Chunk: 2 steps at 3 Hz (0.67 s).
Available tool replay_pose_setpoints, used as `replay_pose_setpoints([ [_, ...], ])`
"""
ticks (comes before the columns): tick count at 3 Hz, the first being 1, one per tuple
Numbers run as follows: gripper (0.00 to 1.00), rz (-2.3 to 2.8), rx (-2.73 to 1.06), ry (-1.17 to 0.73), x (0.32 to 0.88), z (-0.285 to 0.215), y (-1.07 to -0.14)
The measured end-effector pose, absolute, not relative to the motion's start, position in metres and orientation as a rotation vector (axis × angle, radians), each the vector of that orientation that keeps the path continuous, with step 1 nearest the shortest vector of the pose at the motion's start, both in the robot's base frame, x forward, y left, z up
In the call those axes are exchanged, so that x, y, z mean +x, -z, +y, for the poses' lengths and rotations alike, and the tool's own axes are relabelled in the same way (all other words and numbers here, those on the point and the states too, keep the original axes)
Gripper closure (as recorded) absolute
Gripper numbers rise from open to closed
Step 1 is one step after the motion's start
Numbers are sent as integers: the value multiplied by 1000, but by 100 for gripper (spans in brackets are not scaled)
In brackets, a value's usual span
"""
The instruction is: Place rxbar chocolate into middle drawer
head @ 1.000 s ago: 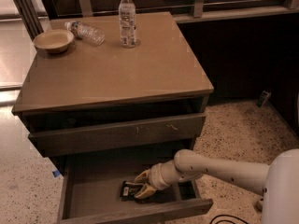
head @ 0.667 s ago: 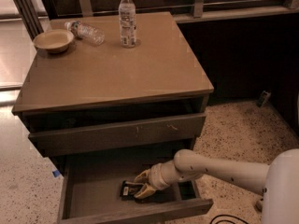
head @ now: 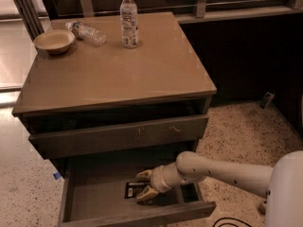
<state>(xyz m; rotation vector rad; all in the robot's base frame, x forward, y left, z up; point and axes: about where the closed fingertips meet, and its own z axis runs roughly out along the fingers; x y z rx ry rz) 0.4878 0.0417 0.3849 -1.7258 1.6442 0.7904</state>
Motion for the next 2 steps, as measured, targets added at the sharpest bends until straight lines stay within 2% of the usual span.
replay_pose_setpoints([
  [1,0,1644,-1726,-791,488,42,-385],
  [2,0,1644,-1726,-791,488,42,-385],
])
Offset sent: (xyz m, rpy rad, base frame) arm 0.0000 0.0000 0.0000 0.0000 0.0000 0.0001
